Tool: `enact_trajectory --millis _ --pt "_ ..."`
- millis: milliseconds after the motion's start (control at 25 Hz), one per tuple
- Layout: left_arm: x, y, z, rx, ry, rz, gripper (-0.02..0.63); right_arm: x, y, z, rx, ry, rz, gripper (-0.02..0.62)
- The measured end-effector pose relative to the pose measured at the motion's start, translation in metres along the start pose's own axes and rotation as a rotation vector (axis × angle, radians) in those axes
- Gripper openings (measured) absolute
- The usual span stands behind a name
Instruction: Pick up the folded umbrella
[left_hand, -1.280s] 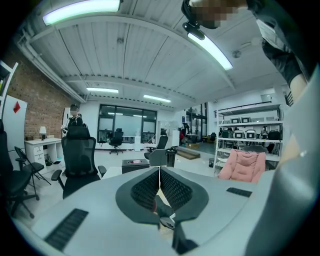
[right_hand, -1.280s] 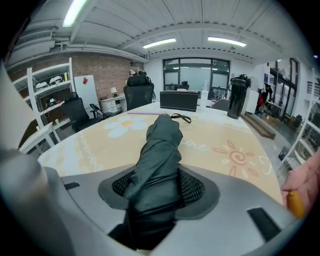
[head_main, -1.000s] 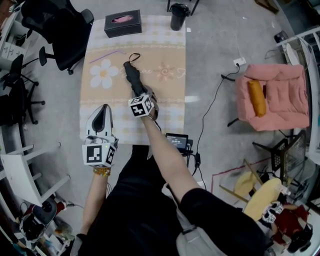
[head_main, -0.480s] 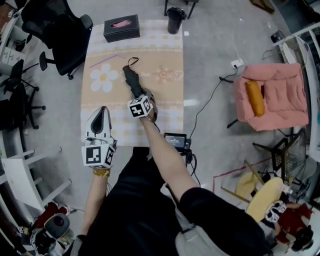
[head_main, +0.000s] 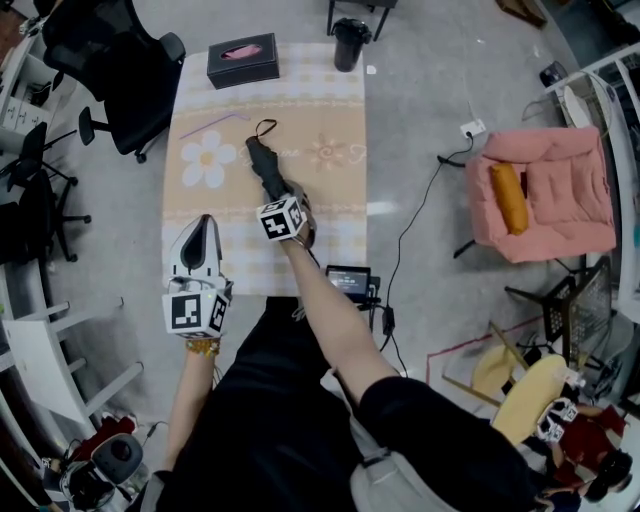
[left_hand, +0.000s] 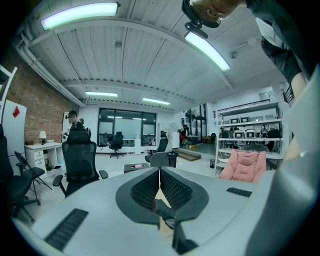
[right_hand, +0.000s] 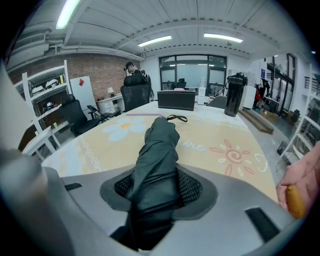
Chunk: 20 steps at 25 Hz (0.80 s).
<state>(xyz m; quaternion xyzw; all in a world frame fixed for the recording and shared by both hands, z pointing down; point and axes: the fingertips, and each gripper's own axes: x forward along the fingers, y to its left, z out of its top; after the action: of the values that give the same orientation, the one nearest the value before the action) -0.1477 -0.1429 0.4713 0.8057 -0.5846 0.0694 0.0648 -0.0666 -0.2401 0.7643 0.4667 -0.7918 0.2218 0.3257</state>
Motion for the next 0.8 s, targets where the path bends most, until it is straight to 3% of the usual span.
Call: enact_trajectory --millis 800 --pt "-0.001 -0.001 -0.001 -0.002 0.001 0.005 0.014 -0.018 0.000 0.023 0.005 -0.095 0.002 0.175"
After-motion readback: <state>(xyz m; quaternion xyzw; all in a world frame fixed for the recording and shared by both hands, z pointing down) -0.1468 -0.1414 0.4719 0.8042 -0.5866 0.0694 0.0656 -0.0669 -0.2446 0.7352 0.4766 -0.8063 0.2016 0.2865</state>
